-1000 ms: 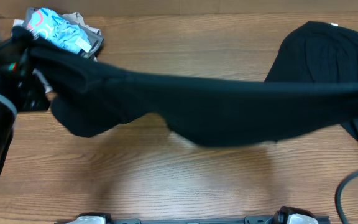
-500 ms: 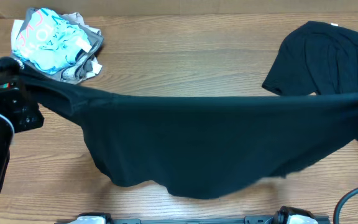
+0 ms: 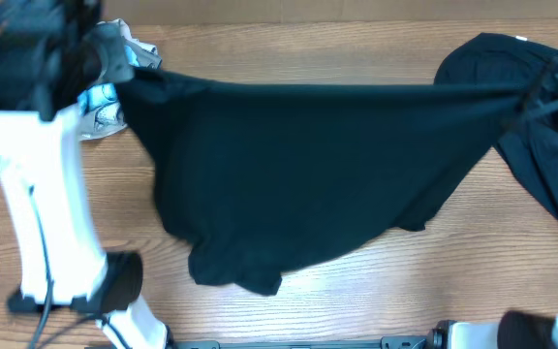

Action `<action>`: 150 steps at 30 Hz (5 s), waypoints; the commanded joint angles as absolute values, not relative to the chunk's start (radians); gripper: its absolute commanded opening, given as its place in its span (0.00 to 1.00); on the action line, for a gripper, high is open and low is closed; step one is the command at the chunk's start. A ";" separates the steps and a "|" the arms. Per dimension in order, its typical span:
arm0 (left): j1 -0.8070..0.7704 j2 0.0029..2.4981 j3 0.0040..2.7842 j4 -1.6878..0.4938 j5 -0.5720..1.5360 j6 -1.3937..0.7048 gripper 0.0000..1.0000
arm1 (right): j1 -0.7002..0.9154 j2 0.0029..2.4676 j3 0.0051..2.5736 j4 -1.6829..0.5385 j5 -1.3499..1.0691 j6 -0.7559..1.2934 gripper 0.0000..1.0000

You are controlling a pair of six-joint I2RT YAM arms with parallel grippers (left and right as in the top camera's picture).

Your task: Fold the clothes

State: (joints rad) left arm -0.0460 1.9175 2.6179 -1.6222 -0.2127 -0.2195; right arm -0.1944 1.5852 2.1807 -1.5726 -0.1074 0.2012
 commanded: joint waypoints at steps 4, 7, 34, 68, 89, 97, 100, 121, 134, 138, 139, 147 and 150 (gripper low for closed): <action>-0.040 2.131 2.621 -1.483 -0.183 -0.238 0.04 | -0.164 1.771 2.161 -1.470 -0.100 0.159 0.04; -0.040 2.218 2.621 -1.405 -0.173 -0.238 0.04 | -0.143 1.874 2.161 -1.404 -0.101 0.151 0.04; -0.070 2.492 2.637 -0.857 -0.084 -0.239 1.00 | -0.035 2.271 2.197 -0.849 -0.115 0.149 1.00; -0.126 1.851 2.568 -1.690 0.012 -0.240 1.00 | -0.040 1.498 2.202 -1.694 -0.132 0.319 1.00; -0.223 1.621 1.346 -1.426 0.056 -0.398 0.96 | -0.039 1.279 1.245 -1.335 -0.212 0.360 1.00; -0.324 1.621 0.982 -1.026 0.081 -0.493 0.90 | -0.020 1.291 1.216 -1.301 -0.246 0.315 0.91; -0.324 1.621 0.927 -0.987 0.080 -0.506 0.80 | 0.055 1.291 1.216 -1.281 -0.257 0.319 0.87; -0.345 1.617 1.185 -0.648 -0.118 -0.220 0.87 | 0.107 1.394 1.216 -1.175 -0.248 0.344 0.87; -0.490 1.599 0.807 -0.435 -0.081 -0.081 0.74 | 0.107 1.394 1.216 -1.135 -0.249 0.340 0.87; -0.490 1.609 0.748 -0.346 -0.085 -0.075 0.49 | 0.107 1.394 1.216 -1.134 -0.249 0.340 0.87; -0.490 1.617 0.748 -0.347 -0.086 -0.075 0.43 | 0.107 1.394 1.216 -1.134 -0.249 0.340 0.87; -0.450 1.592 1.338 -1.176 -0.096 -0.185 0.05 | 0.106 1.394 1.217 -1.146 -0.249 0.340 0.87; -0.450 1.593 1.387 -1.307 0.032 -0.197 0.04 | 0.106 1.394 1.217 -1.166 -0.249 0.340 0.87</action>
